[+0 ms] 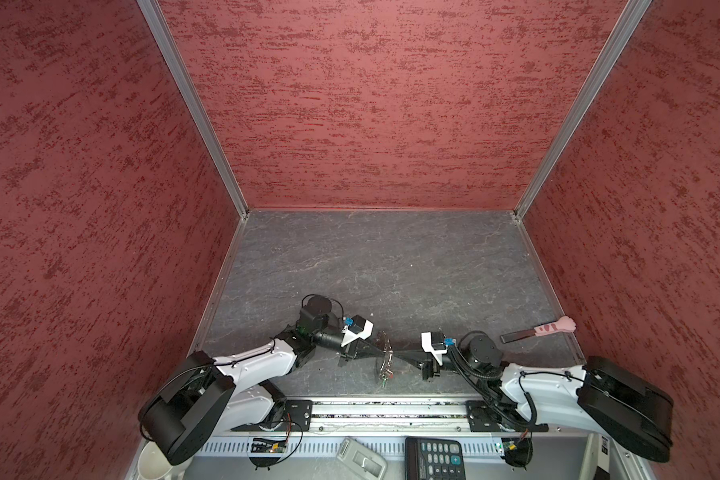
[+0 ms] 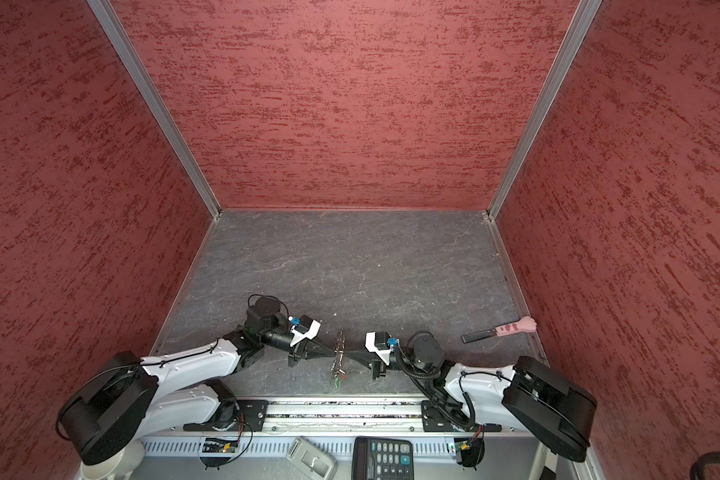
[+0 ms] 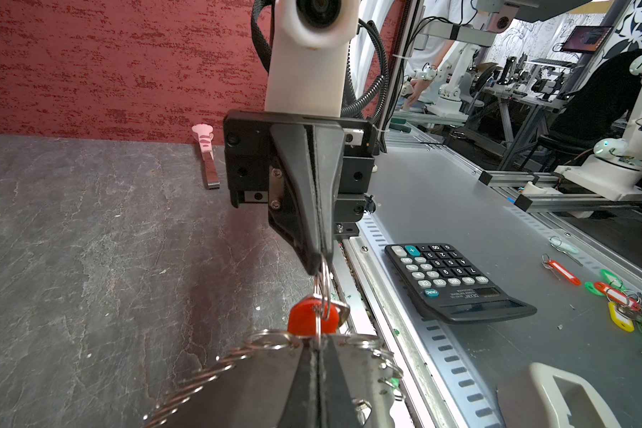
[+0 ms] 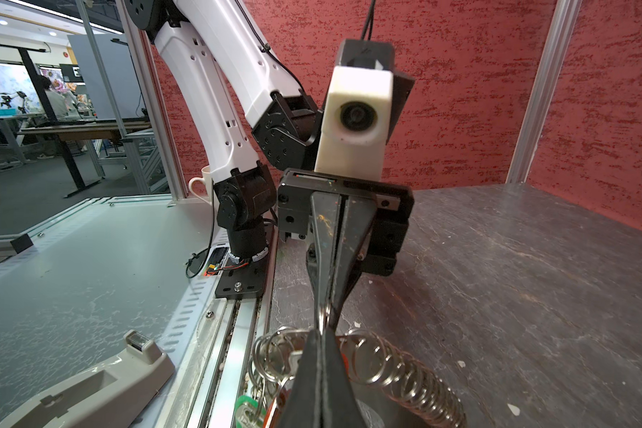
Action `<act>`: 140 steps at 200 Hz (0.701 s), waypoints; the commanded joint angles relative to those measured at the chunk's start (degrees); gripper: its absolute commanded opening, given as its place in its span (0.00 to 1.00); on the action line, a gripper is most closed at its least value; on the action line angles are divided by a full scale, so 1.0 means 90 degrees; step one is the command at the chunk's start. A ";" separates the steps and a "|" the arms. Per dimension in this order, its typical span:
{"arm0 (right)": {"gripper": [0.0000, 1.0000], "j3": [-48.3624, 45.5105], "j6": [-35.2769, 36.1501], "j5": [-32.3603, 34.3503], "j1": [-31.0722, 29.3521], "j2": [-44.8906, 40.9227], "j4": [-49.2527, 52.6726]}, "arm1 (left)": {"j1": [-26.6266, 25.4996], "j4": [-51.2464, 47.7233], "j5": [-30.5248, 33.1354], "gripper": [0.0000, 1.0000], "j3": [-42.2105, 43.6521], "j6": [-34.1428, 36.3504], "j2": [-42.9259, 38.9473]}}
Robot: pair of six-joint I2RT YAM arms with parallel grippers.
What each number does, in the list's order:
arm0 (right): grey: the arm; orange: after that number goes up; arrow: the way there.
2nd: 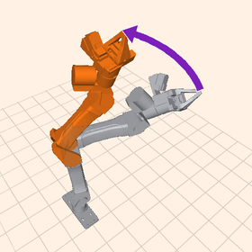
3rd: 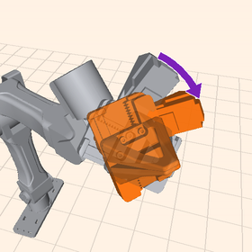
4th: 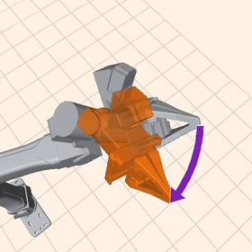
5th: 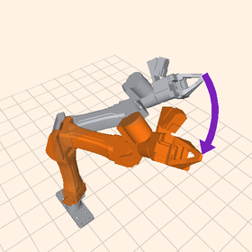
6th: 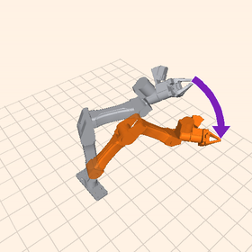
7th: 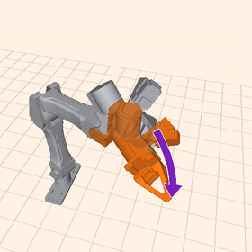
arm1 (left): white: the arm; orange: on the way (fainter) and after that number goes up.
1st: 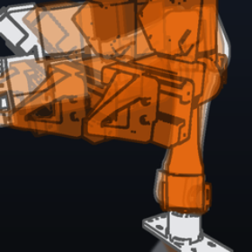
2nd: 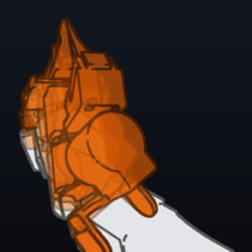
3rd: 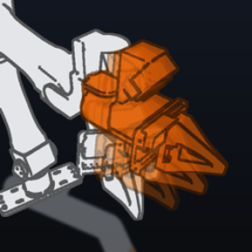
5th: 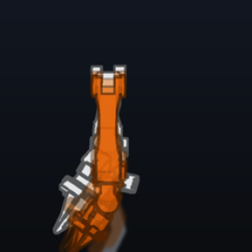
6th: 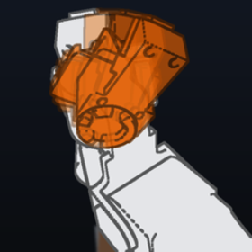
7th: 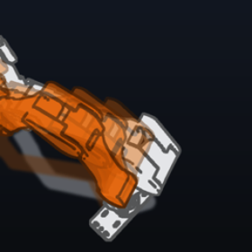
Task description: Put the keys on the keyring
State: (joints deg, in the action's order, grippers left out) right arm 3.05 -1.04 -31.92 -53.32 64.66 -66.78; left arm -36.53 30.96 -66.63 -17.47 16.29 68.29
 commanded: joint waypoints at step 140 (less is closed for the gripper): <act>0.00 0.0194 0.0117 -0.0135 -0.0042 -0.0145 0.0150 | 0.0036 0.0300 -0.0326 0.00 -0.0184 -0.0082 0.0098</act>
State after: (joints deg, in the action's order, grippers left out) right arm 3.16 -0.01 -32.05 -53.32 62.65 -63.57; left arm -36.53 31.40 -67.75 -17.47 16.23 68.75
